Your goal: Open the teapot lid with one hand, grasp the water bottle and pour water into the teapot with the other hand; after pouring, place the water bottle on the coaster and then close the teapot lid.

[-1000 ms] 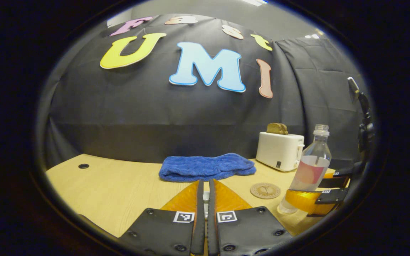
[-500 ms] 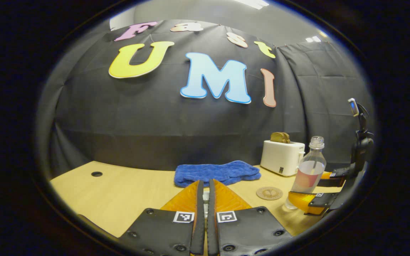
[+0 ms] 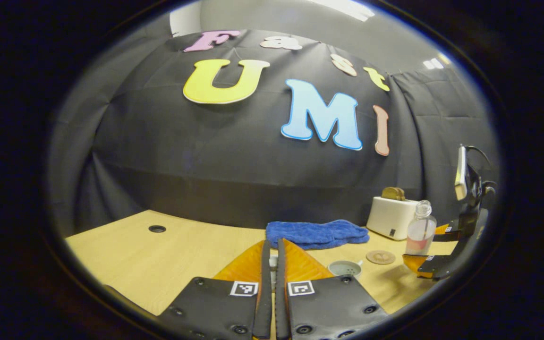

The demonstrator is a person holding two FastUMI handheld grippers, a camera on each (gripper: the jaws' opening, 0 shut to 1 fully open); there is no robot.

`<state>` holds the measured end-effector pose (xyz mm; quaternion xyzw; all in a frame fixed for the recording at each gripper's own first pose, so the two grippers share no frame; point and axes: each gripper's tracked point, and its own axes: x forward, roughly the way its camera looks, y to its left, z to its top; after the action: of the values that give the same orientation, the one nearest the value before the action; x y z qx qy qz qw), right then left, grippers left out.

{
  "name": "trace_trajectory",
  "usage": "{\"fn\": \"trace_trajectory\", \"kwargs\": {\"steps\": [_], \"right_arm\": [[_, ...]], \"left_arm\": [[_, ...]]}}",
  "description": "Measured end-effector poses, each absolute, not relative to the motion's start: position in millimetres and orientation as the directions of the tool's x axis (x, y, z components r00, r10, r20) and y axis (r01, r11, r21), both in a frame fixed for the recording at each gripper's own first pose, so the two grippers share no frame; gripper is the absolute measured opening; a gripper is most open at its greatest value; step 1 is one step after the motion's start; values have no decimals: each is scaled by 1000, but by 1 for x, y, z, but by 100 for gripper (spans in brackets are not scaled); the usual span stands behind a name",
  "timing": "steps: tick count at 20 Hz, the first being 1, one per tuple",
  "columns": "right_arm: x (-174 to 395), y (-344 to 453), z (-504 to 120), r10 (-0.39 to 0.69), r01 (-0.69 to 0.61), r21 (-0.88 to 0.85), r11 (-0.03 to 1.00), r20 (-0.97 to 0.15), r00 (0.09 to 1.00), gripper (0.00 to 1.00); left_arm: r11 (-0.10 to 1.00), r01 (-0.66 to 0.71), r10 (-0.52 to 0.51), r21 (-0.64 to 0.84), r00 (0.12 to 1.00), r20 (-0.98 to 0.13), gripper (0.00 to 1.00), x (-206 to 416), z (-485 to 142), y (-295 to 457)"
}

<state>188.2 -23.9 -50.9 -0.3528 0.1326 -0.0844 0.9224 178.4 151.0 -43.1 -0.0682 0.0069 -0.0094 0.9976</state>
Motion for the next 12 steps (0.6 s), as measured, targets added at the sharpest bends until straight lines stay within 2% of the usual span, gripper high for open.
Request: {"fn": "trace_trajectory", "kwargs": {"steps": [12], "right_arm": [[217, -26, -39, -335, -14, -948, 319, -127, 934, 76]], "left_arm": [[982, 32, -36, -187, 999, -19, 9, 180, -53, 153]]}}
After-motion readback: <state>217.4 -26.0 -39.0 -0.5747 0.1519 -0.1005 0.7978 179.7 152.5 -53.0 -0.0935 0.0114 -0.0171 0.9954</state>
